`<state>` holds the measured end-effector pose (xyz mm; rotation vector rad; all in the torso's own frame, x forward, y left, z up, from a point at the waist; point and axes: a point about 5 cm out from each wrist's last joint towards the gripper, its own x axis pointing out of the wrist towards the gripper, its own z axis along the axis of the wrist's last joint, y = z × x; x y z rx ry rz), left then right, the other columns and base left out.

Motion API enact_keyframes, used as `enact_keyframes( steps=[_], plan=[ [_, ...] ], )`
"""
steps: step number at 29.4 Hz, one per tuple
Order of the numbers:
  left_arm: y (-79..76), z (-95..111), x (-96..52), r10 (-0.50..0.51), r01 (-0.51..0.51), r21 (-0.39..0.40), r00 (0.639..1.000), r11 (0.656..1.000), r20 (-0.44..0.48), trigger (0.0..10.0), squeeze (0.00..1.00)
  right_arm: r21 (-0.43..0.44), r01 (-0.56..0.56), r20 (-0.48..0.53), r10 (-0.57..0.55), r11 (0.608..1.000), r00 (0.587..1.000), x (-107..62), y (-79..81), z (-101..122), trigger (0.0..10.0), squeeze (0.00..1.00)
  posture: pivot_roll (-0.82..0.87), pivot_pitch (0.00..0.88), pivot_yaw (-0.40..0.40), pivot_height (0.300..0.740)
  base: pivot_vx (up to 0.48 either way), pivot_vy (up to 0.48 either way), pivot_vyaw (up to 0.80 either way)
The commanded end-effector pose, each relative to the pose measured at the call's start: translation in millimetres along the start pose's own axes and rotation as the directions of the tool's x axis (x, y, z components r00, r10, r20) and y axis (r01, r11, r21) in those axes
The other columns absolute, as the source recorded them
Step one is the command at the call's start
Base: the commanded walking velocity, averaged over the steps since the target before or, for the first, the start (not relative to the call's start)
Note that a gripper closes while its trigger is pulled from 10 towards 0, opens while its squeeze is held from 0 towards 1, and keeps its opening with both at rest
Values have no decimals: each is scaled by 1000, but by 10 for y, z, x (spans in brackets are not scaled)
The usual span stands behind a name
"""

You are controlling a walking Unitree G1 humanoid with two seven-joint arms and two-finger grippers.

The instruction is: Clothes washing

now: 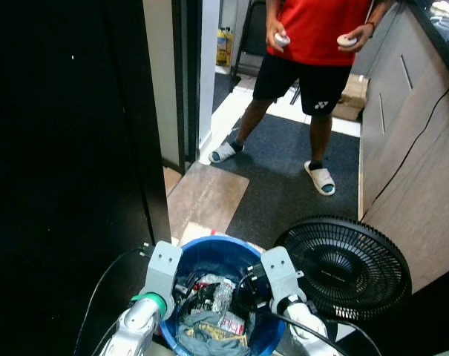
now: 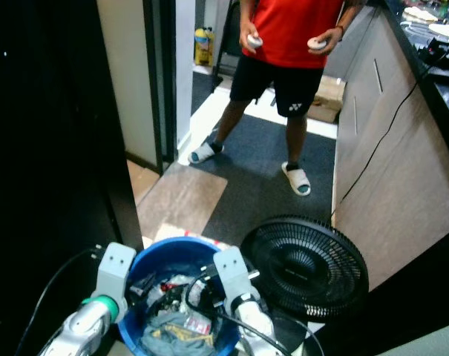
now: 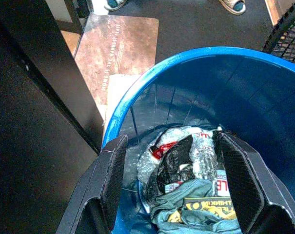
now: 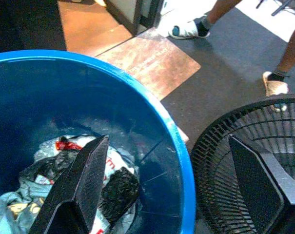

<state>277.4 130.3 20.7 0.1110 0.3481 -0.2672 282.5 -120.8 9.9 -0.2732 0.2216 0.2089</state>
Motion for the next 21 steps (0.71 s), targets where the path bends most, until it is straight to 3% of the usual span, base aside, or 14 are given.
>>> enact_keyframes(
  steps=[1,7,11,21],
  plan=[
    [-29,-61,-14,-11,11,12,1000,1000,-17,10000,0,3,10,-23,-9,1000,1000,-31,-13,-65,10000,0,69,0,8,740,0,0,0],
    [104,-212,-62,6,-4,44,998,999,-60,10000,0,4,53,-128,-52,999,990,-146,-109,-307,10000,0,55,0,-3,740,0,0,0],
    [172,-403,-139,-29,42,99,991,994,-131,10000,0,-35,68,-221,-74,997,973,-285,-271,-532,10000,0,63,0,-22,740,0,0,0],
    [87,-380,-130,-71,82,94,991,992,-115,10000,0,-28,93,-208,-97,995,973,-240,-301,-483,10000,0,50,0,-4,740,0,0,0]
  ],
)
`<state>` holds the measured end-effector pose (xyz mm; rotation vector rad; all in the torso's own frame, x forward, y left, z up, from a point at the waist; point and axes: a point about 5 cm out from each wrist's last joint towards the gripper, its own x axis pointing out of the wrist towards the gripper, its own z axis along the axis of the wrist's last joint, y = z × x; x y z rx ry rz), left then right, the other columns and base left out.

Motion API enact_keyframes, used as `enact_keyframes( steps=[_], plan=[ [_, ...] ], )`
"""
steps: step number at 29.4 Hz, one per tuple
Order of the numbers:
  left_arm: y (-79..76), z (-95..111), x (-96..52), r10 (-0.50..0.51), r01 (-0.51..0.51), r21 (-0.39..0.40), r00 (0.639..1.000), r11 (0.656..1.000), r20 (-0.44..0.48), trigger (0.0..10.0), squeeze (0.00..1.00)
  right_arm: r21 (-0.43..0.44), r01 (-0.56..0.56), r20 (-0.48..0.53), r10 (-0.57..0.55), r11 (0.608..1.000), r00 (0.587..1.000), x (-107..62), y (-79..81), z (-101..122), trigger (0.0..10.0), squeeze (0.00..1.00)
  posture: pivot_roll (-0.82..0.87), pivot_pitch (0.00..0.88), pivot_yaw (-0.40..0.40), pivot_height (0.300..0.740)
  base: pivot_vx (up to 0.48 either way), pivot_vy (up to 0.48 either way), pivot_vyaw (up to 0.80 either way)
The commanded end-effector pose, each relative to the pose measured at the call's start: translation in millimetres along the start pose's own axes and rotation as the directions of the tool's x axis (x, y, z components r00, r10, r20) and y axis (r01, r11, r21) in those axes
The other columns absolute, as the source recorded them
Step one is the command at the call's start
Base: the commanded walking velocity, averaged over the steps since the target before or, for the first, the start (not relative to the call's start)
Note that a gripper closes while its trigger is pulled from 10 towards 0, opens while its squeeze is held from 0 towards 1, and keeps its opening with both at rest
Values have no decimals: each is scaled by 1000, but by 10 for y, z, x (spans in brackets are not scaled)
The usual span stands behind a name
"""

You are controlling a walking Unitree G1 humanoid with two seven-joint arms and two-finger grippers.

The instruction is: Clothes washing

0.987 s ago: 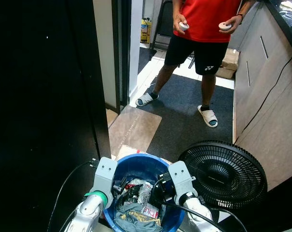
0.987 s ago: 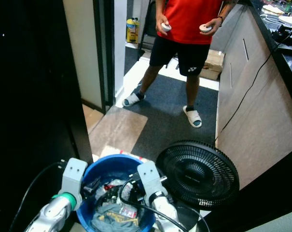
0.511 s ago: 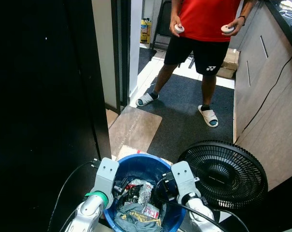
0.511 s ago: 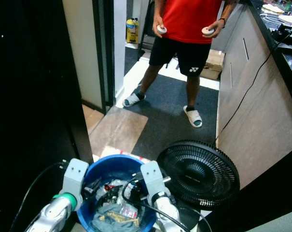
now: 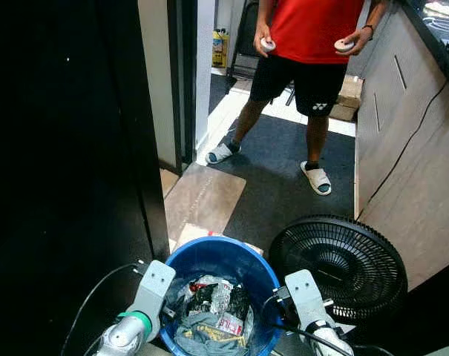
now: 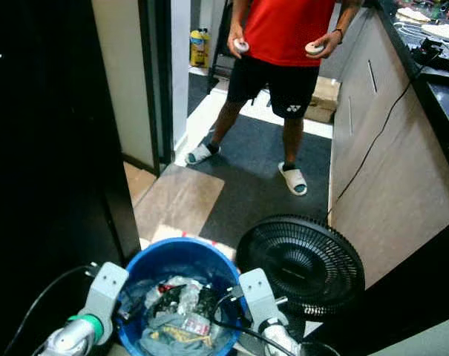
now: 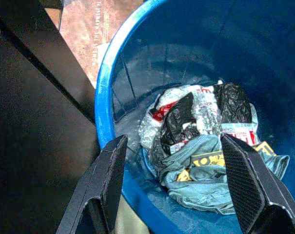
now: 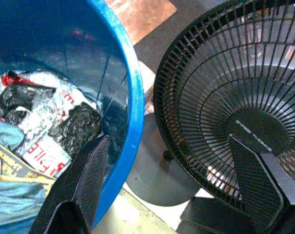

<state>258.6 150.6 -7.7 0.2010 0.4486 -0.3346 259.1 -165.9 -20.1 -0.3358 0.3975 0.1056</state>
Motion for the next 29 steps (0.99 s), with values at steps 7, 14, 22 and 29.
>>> enact_keyframes(
  steps=[7,14,22,29],
  plan=[
    [-59,77,31,-20,19,20,999,1000,39,10000,0,-19,-21,30,22,1000,999,9,92,52,10000,0,61,0,-4,740,0,0,0],
    [335,380,-301,-39,15,123,980,992,197,10000,0,-22,45,167,-41,999,985,65,-135,304,10000,0,90,0,3,740,0,0,0],
    [461,1199,-627,-69,14,121,882,993,467,10000,0,6,141,313,-136,990,940,74,-469,628,10000,0,103,0,-5,740,0,0,0],
    [523,2003,-817,-78,-23,138,729,990,680,10000,0,20,219,447,-205,975,871,87,-770,1050,10000,0,108,0,-11,740,0,0,0]
  ],
)
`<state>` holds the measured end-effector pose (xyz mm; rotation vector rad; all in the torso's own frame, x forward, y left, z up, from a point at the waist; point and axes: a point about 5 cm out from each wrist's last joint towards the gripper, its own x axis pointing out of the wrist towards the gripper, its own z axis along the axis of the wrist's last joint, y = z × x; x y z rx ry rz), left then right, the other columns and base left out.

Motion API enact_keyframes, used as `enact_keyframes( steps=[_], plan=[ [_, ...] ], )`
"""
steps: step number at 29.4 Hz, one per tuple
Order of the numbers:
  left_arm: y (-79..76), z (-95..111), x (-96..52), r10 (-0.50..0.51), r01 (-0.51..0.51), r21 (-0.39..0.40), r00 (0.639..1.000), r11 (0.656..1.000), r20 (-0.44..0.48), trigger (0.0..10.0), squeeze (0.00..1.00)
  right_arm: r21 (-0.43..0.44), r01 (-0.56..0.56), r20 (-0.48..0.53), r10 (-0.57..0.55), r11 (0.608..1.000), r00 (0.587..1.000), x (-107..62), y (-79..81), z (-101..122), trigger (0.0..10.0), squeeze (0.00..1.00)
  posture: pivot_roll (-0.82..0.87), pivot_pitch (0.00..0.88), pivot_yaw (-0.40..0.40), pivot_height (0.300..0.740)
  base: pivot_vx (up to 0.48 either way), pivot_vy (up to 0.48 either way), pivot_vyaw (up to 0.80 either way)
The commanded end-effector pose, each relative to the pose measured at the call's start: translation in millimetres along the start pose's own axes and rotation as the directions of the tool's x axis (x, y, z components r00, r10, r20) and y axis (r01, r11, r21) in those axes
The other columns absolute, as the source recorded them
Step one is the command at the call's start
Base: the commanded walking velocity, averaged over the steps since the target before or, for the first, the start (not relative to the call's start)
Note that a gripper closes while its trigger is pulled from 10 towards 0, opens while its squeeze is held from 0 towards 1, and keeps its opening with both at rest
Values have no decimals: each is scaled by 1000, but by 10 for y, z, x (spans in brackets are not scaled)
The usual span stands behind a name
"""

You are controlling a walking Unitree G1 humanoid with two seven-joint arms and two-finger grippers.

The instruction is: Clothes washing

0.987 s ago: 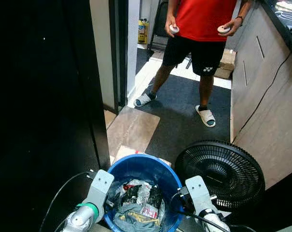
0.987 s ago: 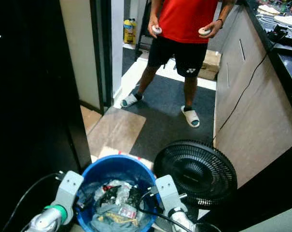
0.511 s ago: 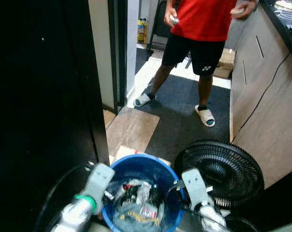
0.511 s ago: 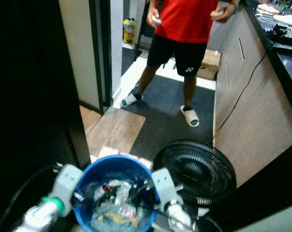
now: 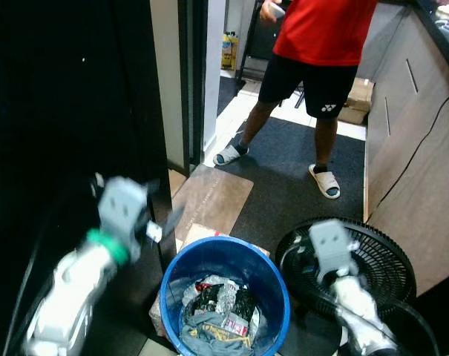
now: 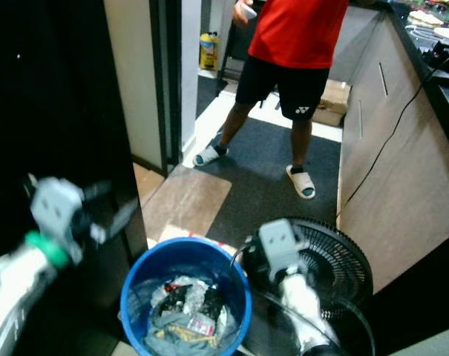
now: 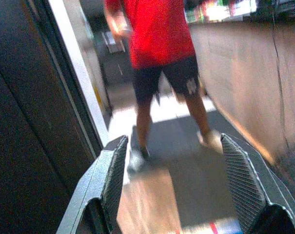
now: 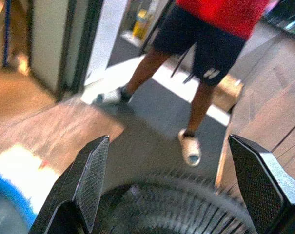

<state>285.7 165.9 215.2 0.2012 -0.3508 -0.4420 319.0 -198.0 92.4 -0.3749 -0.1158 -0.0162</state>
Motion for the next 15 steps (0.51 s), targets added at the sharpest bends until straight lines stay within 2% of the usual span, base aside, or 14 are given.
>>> enact_keyframes(
  steps=[1,3,6,7,9,11,12,14,15],
  plan=[
    [19,-31,-17,-2,2,-19,1000,1000,-29,10000,0,2,9,-17,-9,1000,1000,-14,-34,-30,10000,0,108,0,-11,740,0,0,0],
    [66,38,11,-29,28,-12,999,1000,-17,10000,0,-4,6,25,-6,1000,1000,35,-36,70,10000,0,113,0,-12,740,0,0,0],
    [-19,3,-7,-35,34,-52,999,998,-23,10000,0,8,-18,50,17,1000,999,15,47,120,10000,0,109,0,-10,740,0,0,0],
    [-103,32,24,14,-14,-90,1000,996,-4,10000,0,27,-24,81,21,999,996,-6,108,197,10000,0,110,0,-10,740,0,0,0],
    [-156,62,46,52,-51,-117,999,992,9,10000,0,40,-26,103,22,999,994,-23,144,253,10000,0,110,0,-10,740,0,0,0],
    [-156,62,46,52,-51,-117,999,992,9,10000,0,40,-26,103,22,999,994,-23,144,253,10000,0,110,0,-10,740,0,0,0],
    [-231,82,81,76,-74,-121,997,990,17,10000,0,50,-26,147,18,998,989,-23,181,378,10000,0,103,0,-9,740,0,0,0],
    [-231,82,81,76,-74,-121,997,990,17,10000,0,50,-26,147,18,998,989,-23,181,378,10000,0,103,0,-9,740,0,0,0],
    [-358,52,95,42,-41,-88,999,995,7,10000,0,72,-14,227,-3,997,974,20,197,631,10000,0,97,0,-5,740,0,0,0]
  ],
)
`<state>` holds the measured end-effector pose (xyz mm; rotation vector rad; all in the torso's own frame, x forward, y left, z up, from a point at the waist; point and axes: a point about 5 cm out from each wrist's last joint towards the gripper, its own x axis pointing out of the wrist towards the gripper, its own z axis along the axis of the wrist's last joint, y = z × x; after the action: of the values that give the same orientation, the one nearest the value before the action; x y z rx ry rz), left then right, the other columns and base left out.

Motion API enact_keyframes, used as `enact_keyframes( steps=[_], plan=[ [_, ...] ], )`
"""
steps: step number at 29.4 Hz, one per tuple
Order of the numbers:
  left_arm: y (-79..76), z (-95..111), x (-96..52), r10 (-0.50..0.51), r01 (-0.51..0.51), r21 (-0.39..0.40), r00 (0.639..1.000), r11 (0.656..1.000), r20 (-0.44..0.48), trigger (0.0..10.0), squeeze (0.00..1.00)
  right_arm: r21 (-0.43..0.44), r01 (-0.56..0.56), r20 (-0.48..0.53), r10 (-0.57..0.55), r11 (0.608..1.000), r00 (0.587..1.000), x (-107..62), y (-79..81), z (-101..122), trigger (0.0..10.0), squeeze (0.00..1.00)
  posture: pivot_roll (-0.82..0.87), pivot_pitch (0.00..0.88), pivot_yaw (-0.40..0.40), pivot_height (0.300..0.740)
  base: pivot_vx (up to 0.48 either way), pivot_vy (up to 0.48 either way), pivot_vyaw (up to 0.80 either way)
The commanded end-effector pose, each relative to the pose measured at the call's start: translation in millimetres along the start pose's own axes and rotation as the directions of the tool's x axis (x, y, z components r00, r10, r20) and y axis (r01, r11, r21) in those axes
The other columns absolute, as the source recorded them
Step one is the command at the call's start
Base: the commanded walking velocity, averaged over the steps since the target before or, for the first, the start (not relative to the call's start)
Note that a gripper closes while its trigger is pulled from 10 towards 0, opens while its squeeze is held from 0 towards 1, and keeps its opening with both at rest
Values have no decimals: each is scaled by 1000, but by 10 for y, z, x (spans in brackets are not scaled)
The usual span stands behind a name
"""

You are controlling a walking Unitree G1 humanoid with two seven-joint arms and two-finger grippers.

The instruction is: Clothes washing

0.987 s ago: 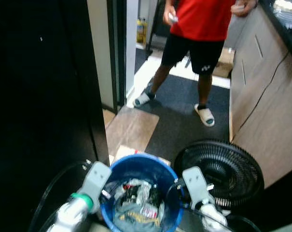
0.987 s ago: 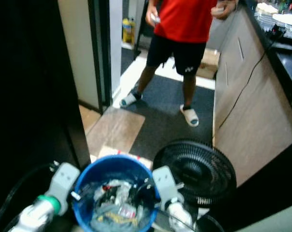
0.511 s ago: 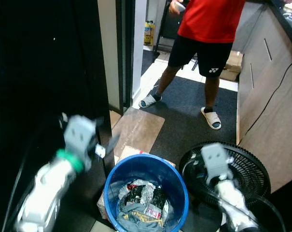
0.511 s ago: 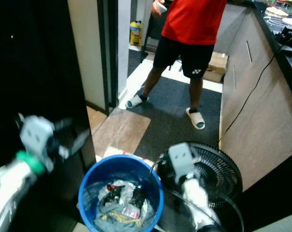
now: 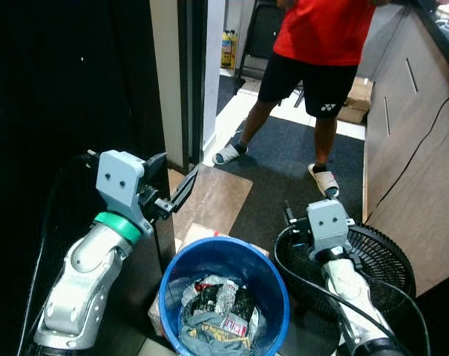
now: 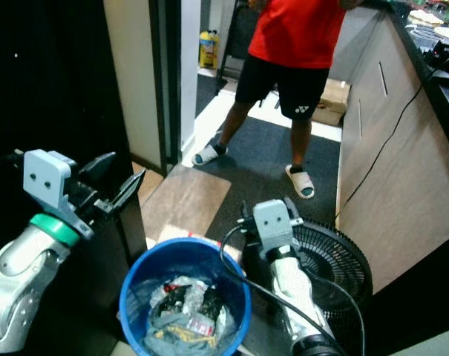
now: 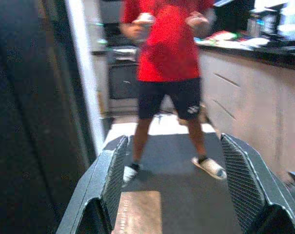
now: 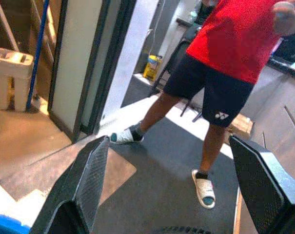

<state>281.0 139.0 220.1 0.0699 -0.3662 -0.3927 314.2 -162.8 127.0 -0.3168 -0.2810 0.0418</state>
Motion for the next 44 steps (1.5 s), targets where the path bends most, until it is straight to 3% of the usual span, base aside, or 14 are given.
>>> enact_keyframes(
  steps=[1,3,5,8,9,10,12,16,19,20,22,24,31,44],
  plan=[
    [-198,-163,-29,-60,62,31,996,998,-66,10000,0,26,39,162,-43,999,986,166,-2,470,10000,0,90,0,2,740,0,0,0],
    [-198,-163,-29,-60,62,31,996,998,-66,10000,0,26,39,162,-43,999,986,166,-2,470,10000,0,90,0,2,740,0,0,0],
    [-297,-321,-61,-88,88,-8,988,996,-125,10000,0,30,55,307,-61,998,950,273,-37,890,10000,0,88,0,1,740,0,0,0],
    [-308,-354,-63,-85,81,-32,986,996,-140,10000,0,23,50,336,-55,998,940,288,-44,975,10000,0,88,0,1,740,0,0,0],
    [-359,-379,-20,-57,49,-55,989,997,-139,10000,0,-5,-51,333,50,999,942,221,65,931,10000,0,94,0,-6,740,0,0,0],
    [-359,-379,-20,-57,49,-55,989,997,-139,10000,0,-5,-51,333,50,999,942,221,65,931,10000,0,94,0,-6,740,0,0,0],
    [-415,-395,31,-25,15,-75,990,997,-136,10000,0,-29,-175,315,175,984,933,117,206,853,10000,0,93,0,-7,740,0,0,0],
    [-415,-395,31,-25,15,-75,990,997,-136,10000,0,-29,-175,315,175,984,933,117,206,853,10000,0,93,0,-7,740,0,0,0],
    [-479,-421,2,-43,38,-34,989,999,-139,10000,0,-27,-228,290,226,973,930,21,301,788,10000,0,87,0,-9,740,0,0,0],
    [-500,-468,-127,-75,77,9,984,997,-165,10000,0,-21,-284,257,280,959,925,-97,407,703,10000,0,90,0,-12,740,0,0,0],
    [-500,-468,-127,-75,77,9,984,997,-165,10000,0,-21,-284,257,280,959,925,-97,407,703,10000,0,90,0,-12,740,0,0,0],
    [-432,-468,-312,-56,63,26,977,998,-206,10000,0,-5,-360,207,353,933,913,-274,553,621,10000,0,108,11,-23,740,0,0,0],
    [-357,-424,-324,-3,6,14,979,1000,-203,10000,0,12,-374,195,365,927,910,-280,596,666,10000,0,112,12,-28,740,0,0,0],
    [-426,-432,-275,3,-3,4,982,1000,-190,10000,0,37,-358,186,345,933,920,-233,543,709,10000,0,103,2,-36,740,0,0,0]
  ],
)
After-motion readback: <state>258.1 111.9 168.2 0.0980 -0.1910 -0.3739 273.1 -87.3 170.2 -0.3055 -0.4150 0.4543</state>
